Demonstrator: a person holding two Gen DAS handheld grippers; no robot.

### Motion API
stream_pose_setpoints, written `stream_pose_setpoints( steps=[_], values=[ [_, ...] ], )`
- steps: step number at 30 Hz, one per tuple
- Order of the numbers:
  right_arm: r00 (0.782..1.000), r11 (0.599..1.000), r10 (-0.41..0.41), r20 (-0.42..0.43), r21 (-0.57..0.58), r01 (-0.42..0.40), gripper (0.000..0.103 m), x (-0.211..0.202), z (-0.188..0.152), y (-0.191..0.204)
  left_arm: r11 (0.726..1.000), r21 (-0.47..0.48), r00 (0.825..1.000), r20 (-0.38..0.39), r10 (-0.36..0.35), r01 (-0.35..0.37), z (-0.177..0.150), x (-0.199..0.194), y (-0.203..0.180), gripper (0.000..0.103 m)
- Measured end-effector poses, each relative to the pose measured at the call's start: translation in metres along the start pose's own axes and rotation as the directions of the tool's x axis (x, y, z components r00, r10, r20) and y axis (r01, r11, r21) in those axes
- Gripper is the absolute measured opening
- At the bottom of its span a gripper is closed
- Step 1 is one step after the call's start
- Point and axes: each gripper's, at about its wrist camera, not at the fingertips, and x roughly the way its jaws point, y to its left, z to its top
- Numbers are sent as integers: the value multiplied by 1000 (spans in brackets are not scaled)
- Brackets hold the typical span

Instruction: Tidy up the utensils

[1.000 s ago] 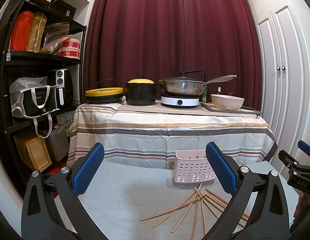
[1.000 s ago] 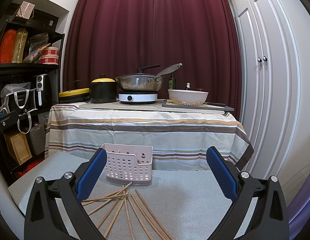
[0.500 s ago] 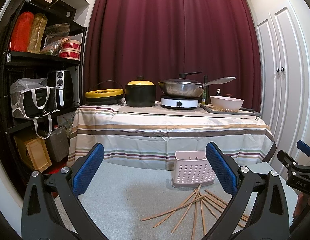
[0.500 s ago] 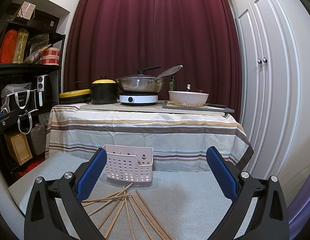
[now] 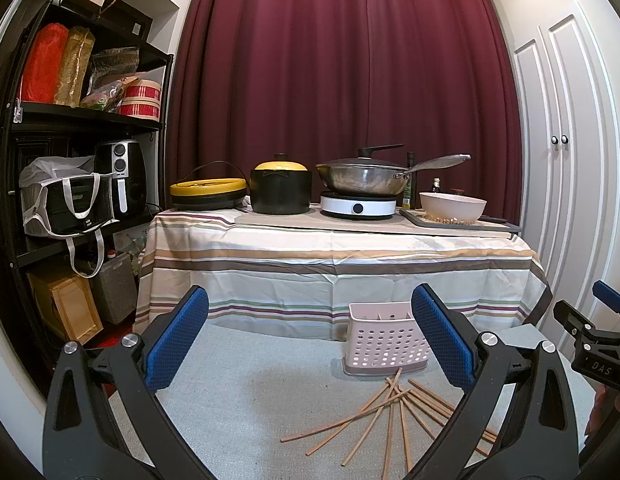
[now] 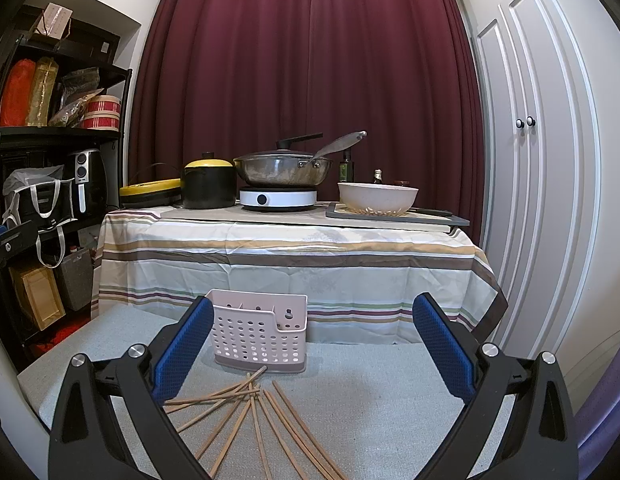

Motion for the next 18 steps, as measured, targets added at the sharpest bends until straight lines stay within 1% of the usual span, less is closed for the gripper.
stream_pose_setpoints(
  steps=[6, 11, 15, 18],
  values=[
    [1000, 1000, 0, -6, -1, 0, 97, 1, -2, 1, 1000, 1, 1000, -8, -4, 4, -1, 4, -2, 99],
    [1000, 1000, 10, -28, 6, -10, 97, 10, -12, 0, 1000, 4, 999, -47, -27, 28, -14, 23, 2, 99],
    [998, 1000, 14, -64, 7, -13, 97, 27, -30, -2, 998, 40, 992, -118, -43, 48, -42, 54, 5, 99],
    [995, 1000, 12, -101, 9, -11, 97, 42, -46, -4, 996, 69, 981, -187, -47, 60, -73, 81, 9, 99]
  ],
)
